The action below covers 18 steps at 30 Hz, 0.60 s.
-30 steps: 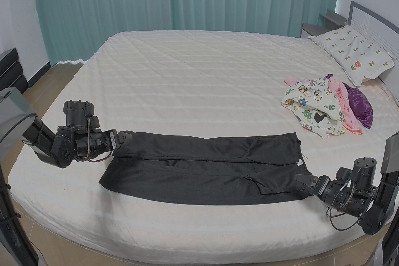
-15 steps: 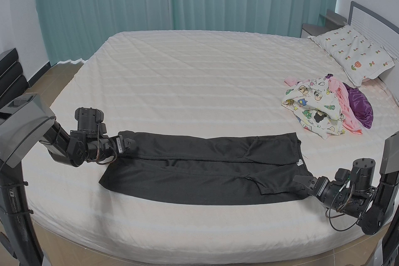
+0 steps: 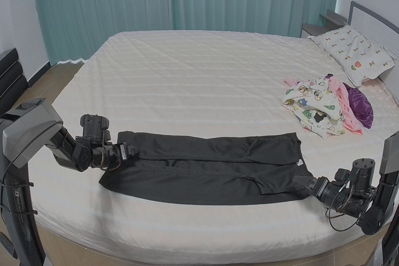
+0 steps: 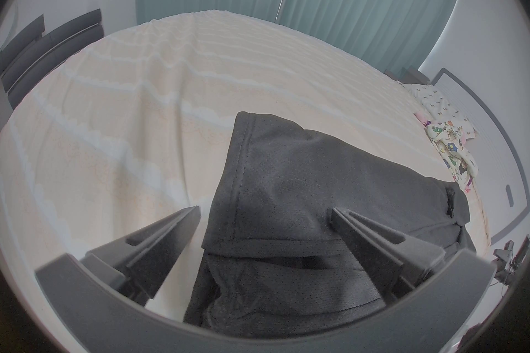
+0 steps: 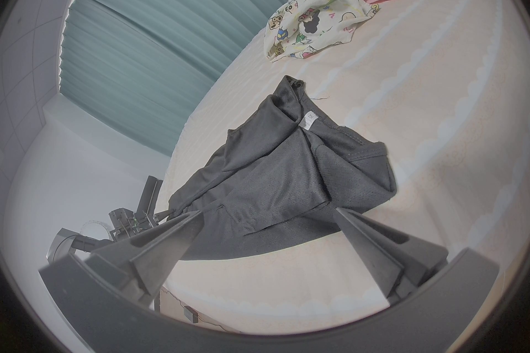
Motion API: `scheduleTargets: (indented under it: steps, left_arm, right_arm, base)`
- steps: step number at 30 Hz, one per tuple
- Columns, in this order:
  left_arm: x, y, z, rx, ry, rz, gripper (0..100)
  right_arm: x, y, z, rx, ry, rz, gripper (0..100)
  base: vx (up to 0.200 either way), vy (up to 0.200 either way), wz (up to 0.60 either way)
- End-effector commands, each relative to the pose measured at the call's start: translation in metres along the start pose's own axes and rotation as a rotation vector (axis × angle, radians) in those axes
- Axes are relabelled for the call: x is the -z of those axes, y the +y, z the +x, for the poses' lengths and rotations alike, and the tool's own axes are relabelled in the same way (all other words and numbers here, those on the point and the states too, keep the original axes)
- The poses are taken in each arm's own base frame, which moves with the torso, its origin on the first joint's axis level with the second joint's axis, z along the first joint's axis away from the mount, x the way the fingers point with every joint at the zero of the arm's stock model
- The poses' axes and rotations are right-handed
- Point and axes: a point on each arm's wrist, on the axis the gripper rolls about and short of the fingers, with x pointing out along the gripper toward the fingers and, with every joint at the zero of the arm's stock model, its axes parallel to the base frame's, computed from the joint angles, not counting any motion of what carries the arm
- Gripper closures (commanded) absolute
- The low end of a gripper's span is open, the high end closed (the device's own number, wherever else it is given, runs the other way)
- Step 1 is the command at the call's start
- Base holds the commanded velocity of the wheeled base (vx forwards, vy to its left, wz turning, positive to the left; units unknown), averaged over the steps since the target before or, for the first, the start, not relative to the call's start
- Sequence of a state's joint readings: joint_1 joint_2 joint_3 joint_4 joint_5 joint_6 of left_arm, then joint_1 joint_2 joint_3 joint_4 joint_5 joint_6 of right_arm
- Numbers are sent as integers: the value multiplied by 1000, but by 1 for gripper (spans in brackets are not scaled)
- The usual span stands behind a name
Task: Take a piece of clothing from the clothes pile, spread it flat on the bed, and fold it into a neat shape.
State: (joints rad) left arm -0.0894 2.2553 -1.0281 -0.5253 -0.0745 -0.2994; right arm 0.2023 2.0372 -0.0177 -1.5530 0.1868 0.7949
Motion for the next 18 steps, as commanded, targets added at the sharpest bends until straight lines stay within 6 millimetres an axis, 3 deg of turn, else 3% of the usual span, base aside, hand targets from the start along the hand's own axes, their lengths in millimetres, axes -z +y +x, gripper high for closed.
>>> scheduleTargets:
  steps: [1,8,12,18]
  left_arm:
    - [3,-1,1,-3,10,2,0]
    - [9,-2,-3,-14,21,-2,0]
    - [3,-8,-15,13,-1,1,0]
    - [1,-9,-14,36,-3,2,0]
  right_arm:
    - [2,-1,-3,4,4,1,0]
    - [2,-1,-3,4,4,1,0]
    - [2,-1,-3,3,5,0,0]
    - [3,1,-2,-1,11,-6,0]
  base:
    - [0,0,0]
    - [0,0,0]
    - [0,0,0]
    - [0,0,0]
